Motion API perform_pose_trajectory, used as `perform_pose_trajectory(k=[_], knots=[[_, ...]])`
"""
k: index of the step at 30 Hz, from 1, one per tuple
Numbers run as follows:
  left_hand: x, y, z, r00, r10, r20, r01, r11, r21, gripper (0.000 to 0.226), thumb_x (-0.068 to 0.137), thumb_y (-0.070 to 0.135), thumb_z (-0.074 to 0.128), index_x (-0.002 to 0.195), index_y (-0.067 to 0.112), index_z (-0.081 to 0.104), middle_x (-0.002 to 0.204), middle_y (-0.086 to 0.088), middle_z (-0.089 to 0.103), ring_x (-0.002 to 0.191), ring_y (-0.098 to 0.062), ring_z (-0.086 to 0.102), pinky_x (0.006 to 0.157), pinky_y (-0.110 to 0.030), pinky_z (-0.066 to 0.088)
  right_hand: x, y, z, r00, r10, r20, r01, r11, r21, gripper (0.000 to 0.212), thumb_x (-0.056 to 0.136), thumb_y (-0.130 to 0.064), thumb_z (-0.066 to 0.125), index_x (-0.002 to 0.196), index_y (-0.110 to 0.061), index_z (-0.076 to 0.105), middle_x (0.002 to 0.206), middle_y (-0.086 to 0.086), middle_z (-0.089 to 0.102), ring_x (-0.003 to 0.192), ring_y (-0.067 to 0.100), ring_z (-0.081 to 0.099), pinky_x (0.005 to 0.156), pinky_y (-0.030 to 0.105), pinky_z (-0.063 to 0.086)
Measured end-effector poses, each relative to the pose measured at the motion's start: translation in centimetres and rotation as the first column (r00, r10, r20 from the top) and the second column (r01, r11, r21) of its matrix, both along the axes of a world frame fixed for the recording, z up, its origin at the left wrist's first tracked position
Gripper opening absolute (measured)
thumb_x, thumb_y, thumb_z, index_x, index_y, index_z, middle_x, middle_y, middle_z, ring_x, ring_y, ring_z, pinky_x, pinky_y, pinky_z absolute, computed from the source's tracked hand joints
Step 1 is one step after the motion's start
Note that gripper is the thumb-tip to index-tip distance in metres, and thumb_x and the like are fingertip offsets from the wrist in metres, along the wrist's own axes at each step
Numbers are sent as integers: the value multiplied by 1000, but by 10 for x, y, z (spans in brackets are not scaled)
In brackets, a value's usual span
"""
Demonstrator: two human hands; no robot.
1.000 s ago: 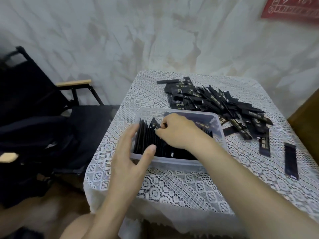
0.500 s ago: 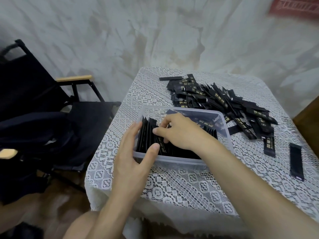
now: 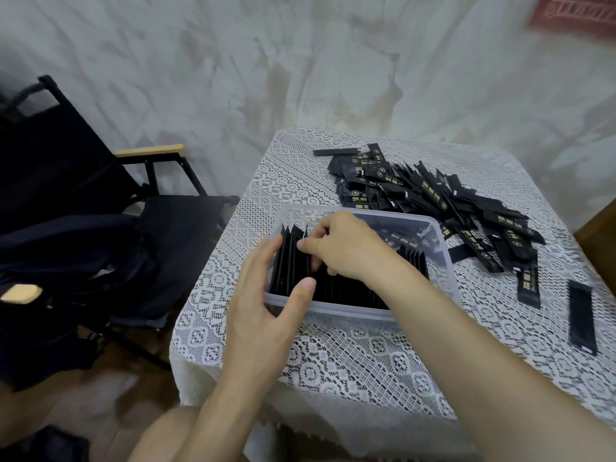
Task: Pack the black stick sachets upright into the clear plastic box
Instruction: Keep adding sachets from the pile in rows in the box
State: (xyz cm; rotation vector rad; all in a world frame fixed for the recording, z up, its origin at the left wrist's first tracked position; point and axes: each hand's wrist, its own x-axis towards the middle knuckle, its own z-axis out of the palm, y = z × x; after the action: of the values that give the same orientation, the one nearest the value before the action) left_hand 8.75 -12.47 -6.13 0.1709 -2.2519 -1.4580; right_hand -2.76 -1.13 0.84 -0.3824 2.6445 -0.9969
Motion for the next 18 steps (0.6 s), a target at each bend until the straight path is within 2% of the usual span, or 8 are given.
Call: perform_pose_trajectory(k=[5, 10, 15, 17, 18], knots=[[-1, -1, -1, 1000, 4, -2, -4, 1000, 14, 63, 86, 61, 56, 145, 45, 42, 149, 29, 41, 140, 4, 36, 112, -29, 33, 1, -1, -2, 992, 42, 123, -36, 998, -48, 25, 101, -37, 60, 99, -13, 65, 73, -2, 76, 45, 5, 52, 48, 23, 39], [-2, -1, 0, 1000, 4, 7, -4, 1000, 7, 64, 85, 64, 54, 145, 46, 41, 150, 27, 40, 141, 1, 35, 116, -40, 35, 2, 7, 2, 979, 87, 183, -67, 992, -109, 15, 102, -19, 56, 107, -9, 66, 79, 2, 73, 41, 4, 48, 38, 18, 33], [-1, -1, 0, 1000, 6, 6, -6, 1000, -12, 63, 86, 64, 54, 144, 46, 43, 152, 26, 38, 143, 0, 34, 117, -42, 35, 2, 13, -1, 978, 118, 169, -98, 988, -124, 10, 100, -21, 60, 106, -17, 67, 76, 0, 71, 47, 7, 45, 43, 20, 35], [-1, -2, 1, 1000, 3, 2, -3, 999, -50, 57, 85, 64, 55, 139, 49, 47, 151, 30, 35, 142, 4, 31, 116, -33, 33, 0, 14, -3, 987, 130, 92, -125, 990, -62, 8, 96, -26, 67, 99, -18, 69, 69, -4, 71, 50, 4, 48, 55, 24, 41], [0, -3, 2, 1000, -3, 2, 4, 997, -79, 52, 84, 65, 55, 135, 50, 51, 149, 35, 33, 141, 9, 29, 112, -23, 30, 0, 14, -4, 988, 142, 67, -140, 989, -37, 10, 94, -27, 70, 95, -18, 70, 66, -6, 71, 52, 2, 50, 61, 26, 42]])
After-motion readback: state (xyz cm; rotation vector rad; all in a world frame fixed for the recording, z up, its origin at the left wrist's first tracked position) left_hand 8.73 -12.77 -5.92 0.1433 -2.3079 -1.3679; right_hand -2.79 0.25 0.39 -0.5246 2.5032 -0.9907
